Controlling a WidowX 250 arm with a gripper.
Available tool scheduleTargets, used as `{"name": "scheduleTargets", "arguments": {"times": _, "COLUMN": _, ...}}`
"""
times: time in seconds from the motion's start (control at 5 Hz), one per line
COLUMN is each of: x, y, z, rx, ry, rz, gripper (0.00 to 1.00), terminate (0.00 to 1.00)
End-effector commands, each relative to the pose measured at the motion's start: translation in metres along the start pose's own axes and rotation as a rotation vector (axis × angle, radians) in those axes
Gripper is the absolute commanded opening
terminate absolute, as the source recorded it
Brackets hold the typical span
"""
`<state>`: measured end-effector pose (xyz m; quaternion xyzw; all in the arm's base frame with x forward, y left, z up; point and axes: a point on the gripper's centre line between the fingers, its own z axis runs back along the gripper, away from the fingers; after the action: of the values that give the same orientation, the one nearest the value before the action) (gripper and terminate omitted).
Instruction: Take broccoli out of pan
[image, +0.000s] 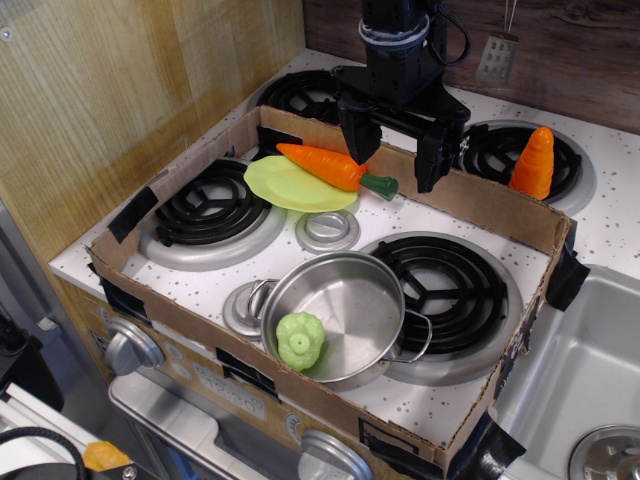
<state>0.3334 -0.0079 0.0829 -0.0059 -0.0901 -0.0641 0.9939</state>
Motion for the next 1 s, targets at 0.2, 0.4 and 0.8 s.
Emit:
{"name": "scheduleTargets", "arguments": {"times": 0.2, "x": -0.007, "y": 0.001, "z": 0.019, "rx": 0.053, "ry": -0.063, "rz": -0.041, "gripper": 1.00, "terminate": 0.00}}
{"name": "scheduleTargets", "arguments": {"times": 0.4, "x": -0.021, "y": -0.001, "z": 0.038, "rx": 0.124, "ry": -0.072, "rz": -0.017, "gripper": 1.00, "terminate": 0.00}}
{"name": "scheduleTargets", "arguments": {"times": 0.8, "x": -0.063, "y": -0.021, "z": 0.043, "rx": 0.119, "ry": -0.056, "rz": 0.112, "gripper": 1.00, "terminate": 0.00}}
